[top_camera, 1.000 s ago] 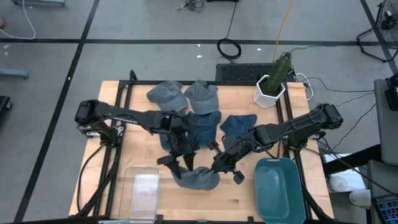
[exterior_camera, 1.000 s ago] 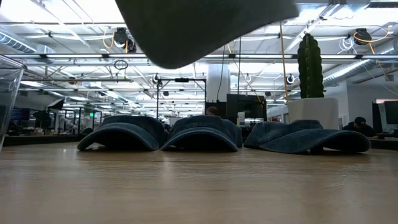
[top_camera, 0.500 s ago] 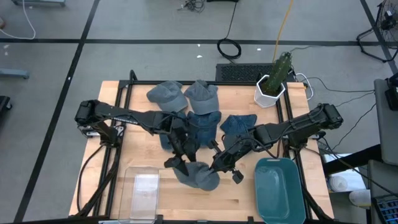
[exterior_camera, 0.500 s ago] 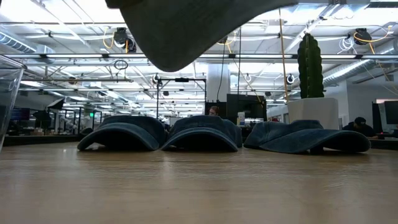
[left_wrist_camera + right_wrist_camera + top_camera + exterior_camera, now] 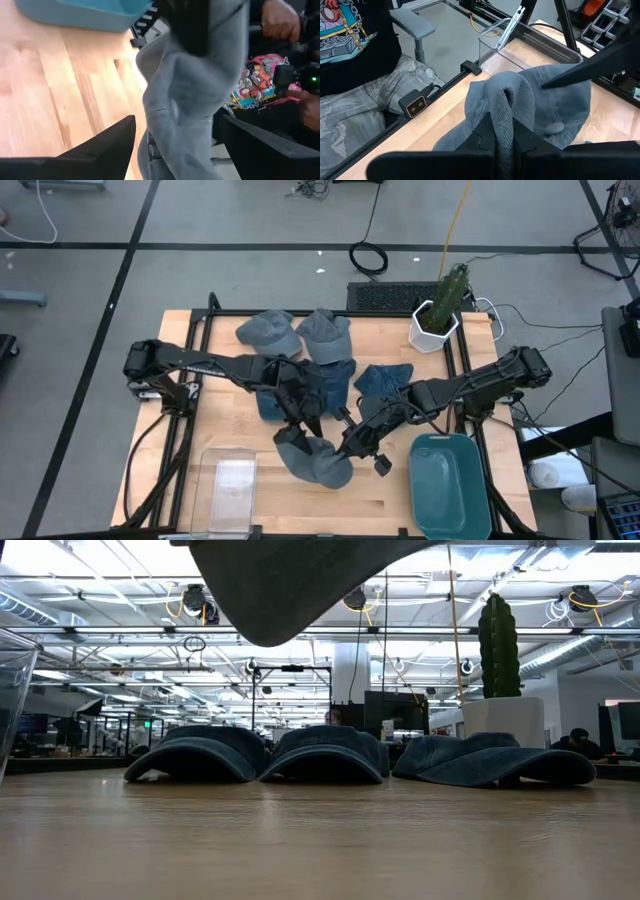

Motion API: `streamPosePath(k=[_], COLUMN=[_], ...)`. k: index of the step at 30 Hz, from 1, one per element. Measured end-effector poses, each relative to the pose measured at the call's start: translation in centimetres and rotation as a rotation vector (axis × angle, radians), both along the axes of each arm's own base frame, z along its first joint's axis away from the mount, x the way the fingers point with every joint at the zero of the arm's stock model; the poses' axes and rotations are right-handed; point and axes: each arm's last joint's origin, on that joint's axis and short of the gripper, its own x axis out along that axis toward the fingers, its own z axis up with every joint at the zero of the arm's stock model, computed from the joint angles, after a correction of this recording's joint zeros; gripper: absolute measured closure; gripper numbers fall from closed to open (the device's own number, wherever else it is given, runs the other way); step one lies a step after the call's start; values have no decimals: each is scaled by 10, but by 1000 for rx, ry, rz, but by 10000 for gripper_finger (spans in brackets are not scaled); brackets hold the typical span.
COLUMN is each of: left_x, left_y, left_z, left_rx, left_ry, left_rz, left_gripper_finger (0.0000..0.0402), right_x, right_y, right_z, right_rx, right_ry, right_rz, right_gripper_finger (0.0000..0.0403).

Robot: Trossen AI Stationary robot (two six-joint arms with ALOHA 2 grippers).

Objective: Pick & Place hat
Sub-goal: Put the right gray cap into the transparent bin

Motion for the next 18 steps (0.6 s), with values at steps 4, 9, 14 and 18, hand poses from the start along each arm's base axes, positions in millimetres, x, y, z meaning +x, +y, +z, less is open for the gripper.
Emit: streamPosePath(k=[4, 9, 14, 18], left_x=[3, 6, 8, 10], left_y=[-3, -1, -2, -7], left_z=[-11, -23, -21, -20], left_rx=[-6, -8, 3, -2], left_ry=[47, 107, 56, 22], left_rz=[-33, -27, -44, -60], left_gripper_finger=[105, 106, 116, 171], right_x=[0, 0, 0, 0], right_y=[0, 0, 0, -1], right_z=[0, -1, -1, -1], right_rx=[-3, -2, -3, -1], right_ry=[-1, 7, 8, 9], right_rz=[2, 0, 0, -3], right_gripper_finger=[403, 403, 403, 403])
